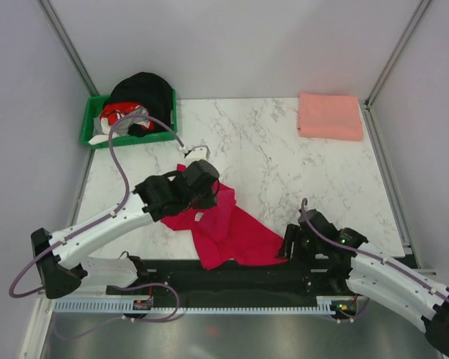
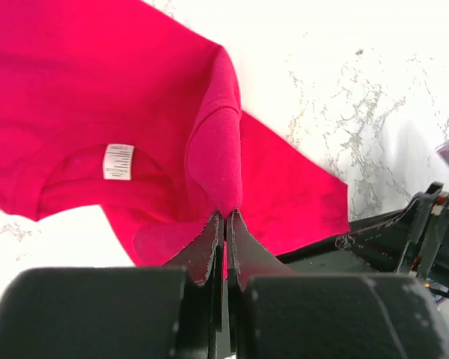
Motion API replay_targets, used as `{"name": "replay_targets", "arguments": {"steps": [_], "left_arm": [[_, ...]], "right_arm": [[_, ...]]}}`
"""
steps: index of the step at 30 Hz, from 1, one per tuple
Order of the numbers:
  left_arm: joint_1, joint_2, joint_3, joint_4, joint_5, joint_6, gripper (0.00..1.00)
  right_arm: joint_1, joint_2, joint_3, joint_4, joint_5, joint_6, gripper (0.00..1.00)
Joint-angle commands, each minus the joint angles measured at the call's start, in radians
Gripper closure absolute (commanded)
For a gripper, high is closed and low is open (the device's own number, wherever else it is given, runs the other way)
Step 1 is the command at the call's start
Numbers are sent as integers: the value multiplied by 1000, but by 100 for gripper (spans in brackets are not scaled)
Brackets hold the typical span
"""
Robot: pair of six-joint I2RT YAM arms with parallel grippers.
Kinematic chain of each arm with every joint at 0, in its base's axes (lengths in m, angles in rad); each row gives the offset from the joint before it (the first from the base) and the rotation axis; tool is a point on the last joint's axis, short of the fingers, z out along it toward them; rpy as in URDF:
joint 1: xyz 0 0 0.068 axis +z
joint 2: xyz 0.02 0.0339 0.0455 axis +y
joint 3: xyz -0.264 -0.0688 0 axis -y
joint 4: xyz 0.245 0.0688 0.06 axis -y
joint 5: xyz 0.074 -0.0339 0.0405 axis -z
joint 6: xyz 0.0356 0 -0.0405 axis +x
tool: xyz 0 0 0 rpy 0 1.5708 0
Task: Fold and stack the t-shirts
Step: Flatten the tshirt out
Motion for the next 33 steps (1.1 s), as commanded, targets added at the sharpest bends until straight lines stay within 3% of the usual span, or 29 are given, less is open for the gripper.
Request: {"name": "replay_targets", "arguments": {"steps": [1, 14, 16, 17, 19, 20, 26, 29, 33], "left_arm": [[29, -38, -30, 12, 0, 39, 98], [64, -74, -75, 1, 11, 60, 98], [66, -80, -81, 1, 12, 64, 98], [67, -85, -84, -2, 9, 64, 98], [75, -98, -81, -9, 9, 68, 98], [78, -103, -75, -18, 6, 71, 98], [118, -125, 179, -178, -107, 188, 98], [135, -109, 429, -235, -170, 293, 98], [135, -94, 655, -241, -251, 494, 98]], "right_arm": [[76, 94, -2, 74, 37, 72, 35], [84, 176, 26, 148, 176, 62, 46], [84, 188, 41, 158, 180, 57, 57], [84, 192, 49, 165, 180, 51, 74], [84, 208, 89, 174, 202, 37, 97], [84, 209, 110, 169, 205, 29, 100], [64, 266, 527, -117, 440, -140, 100], [10, 340, 900, -275, 562, -254, 100], [-68, 436, 1230, -429, 678, -357, 100]]}}
